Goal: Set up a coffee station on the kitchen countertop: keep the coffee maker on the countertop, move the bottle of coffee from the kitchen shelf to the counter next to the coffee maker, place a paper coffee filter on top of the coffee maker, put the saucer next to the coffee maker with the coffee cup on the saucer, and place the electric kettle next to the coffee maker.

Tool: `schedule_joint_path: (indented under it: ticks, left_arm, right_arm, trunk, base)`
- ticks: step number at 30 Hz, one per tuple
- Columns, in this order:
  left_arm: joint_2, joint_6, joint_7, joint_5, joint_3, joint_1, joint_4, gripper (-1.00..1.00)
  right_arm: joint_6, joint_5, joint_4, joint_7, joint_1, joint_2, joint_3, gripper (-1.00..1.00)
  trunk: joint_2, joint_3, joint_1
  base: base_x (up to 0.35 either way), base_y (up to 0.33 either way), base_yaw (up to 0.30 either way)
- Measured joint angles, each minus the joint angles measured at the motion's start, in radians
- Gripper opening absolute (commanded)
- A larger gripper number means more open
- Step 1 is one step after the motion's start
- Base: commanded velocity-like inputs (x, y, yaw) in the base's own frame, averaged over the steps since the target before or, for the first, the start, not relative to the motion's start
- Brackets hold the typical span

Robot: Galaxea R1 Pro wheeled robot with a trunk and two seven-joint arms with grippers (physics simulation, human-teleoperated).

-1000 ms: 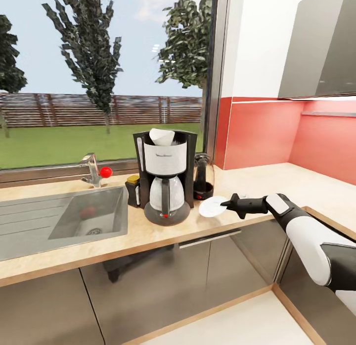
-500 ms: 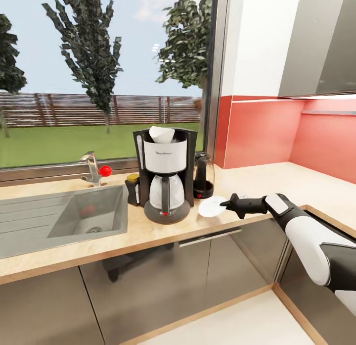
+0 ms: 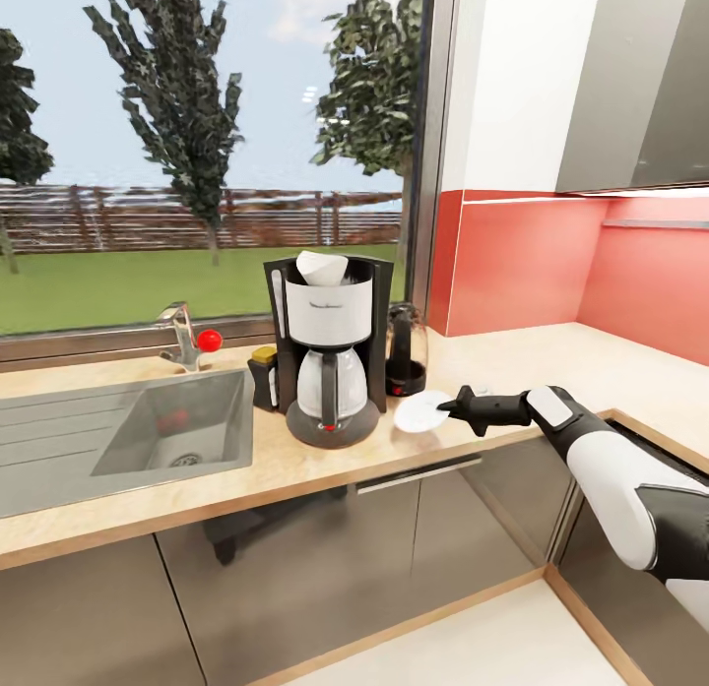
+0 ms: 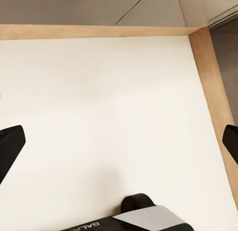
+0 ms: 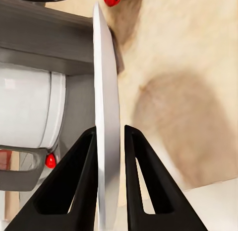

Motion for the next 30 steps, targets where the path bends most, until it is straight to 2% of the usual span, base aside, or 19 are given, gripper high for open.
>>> schedule_joint_path:
  ticks: [18, 24, 30]
  left_arm:
    - [0.000, 0.000, 0.000, 0.000, 0.000, 0.000, 0.008, 1.00]
    - [-0.015, -0.002, 0.001, 0.001, 0.030, 0.000, 0.016, 1.00]
    - [-0.017, -0.002, 0.002, 0.001, 0.033, 0.000, 0.017, 1.00]
  right_arm:
    - [-0.003, -0.001, -0.004, 0.002, 0.005, 0.002, -0.001, -1.00]
    - [0.000, -0.003, -0.036, -0.004, -0.001, 0.009, -0.003, -1.00]
    - [0.000, -0.002, -0.040, -0.005, -0.001, 0.012, -0.002, -1.00]
  trunk:
    - [0.000, 0.000, 0.000]
    - [0.000, 0.000, 0.000]
    - [0.000, 0.000, 0.000]
  base:
    - [0.000, 0.000, 0.000]
    - [0.015, 0.000, 0.000]
    - [0.045, 0.000, 0.000]
